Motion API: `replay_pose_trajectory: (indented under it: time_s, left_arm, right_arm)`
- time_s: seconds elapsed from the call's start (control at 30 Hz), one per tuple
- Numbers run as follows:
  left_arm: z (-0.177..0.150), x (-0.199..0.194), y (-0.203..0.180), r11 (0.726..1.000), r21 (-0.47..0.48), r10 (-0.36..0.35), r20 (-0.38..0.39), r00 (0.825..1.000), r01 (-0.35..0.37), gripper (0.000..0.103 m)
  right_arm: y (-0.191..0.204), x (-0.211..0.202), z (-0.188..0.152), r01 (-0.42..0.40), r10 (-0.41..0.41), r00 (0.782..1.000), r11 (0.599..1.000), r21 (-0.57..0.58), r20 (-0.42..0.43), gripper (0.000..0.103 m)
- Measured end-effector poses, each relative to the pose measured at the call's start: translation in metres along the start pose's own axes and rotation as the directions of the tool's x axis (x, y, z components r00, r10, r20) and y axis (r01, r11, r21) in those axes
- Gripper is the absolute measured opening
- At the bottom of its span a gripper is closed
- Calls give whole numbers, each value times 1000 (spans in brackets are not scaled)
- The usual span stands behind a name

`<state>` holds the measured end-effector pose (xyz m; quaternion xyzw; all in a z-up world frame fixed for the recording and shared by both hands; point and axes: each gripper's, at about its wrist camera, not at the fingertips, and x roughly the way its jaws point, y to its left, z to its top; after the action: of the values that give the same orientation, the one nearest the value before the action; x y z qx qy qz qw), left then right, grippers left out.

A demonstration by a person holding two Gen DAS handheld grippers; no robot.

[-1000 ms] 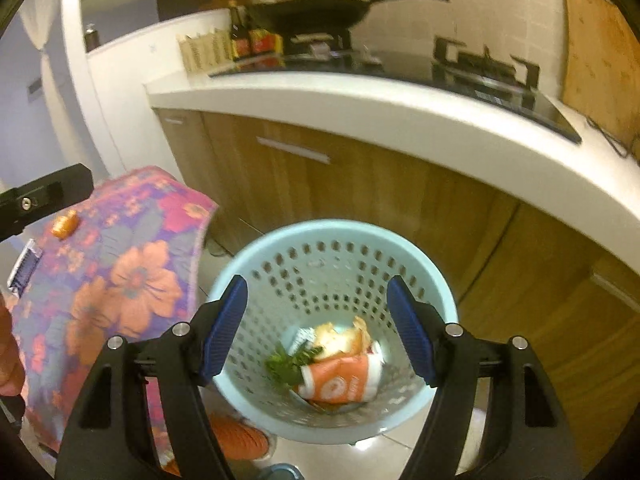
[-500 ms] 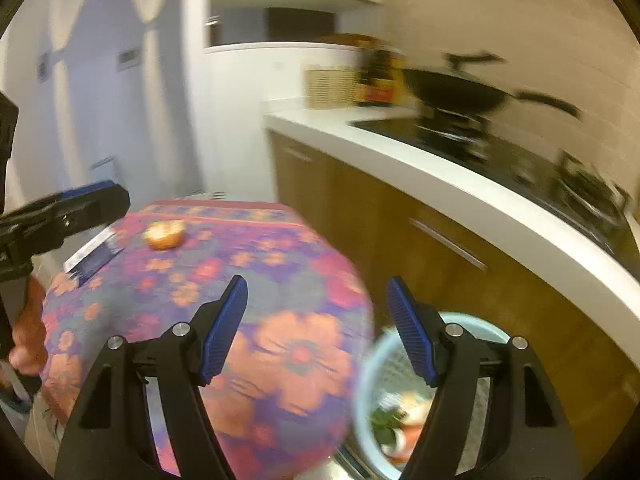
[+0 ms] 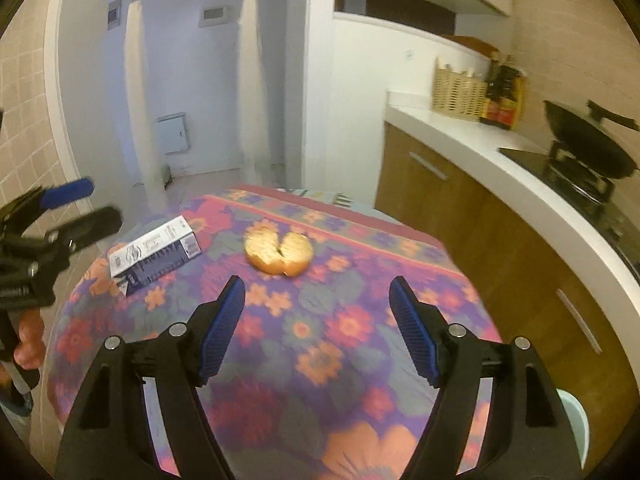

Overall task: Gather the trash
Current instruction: 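Move both open tools back over the remaining table items, then grasp the white milk carton with the left tool while the right tool grasps orange peel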

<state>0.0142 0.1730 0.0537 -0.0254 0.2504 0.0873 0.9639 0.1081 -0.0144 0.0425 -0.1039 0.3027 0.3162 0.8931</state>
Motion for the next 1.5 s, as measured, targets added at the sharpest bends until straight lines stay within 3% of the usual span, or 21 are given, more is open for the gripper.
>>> replay_pose_trajectory:
  time_s: [0.2,0.3,0.43,0.87,1.0,1.07,1.13,1.27,1.33,1.47,1.5]
  left_arm:
    - [-21,18,63,995,-96,30,-53,998,-35,93]
    - [-33,40,84,988,-152,-26,-124,992,7,93]
    - [-47,56,91,990,-134,14,-169,985,-37,93]
    - [-61,96,87,986,-164,-56,-257,965,14,91]
    - [-62,105,81,991,-133,-30,-283,959,-9,83]
    - [-63,109,78,993,-119,-18,-305,952,-19,73]
    - [-65,114,78,993,-120,-20,-328,944,-20,58]
    - [-67,113,79,992,-122,-25,-327,945,-15,52]
    - [-67,113,78,993,-118,-21,-324,946,-19,52]
    - [-66,110,76,994,-106,-15,-316,948,-20,52]
    - [-66,110,76,994,-105,-15,-314,949,-19,52]
  right_arm:
    - [5,60,18,-30,32,999,996,83,-22,75]
    - [4,89,19,-36,42,998,990,137,-42,76]
    - [11,111,13,-48,54,998,988,145,-35,76]
    - [29,142,8,-22,31,994,997,79,-104,91]
    - [39,154,11,-8,12,991,1000,29,-137,93]
    - [41,159,11,-4,7,987,1000,15,-161,93]
    - [43,164,11,7,-6,983,1000,6,-183,93]
    - [40,170,10,29,-25,979,999,16,-203,92]
    - [37,174,10,24,-16,974,999,32,-225,85]
    - [35,184,9,16,-4,962,999,45,-272,80]
    - [35,185,9,13,-1,962,999,42,-273,72]
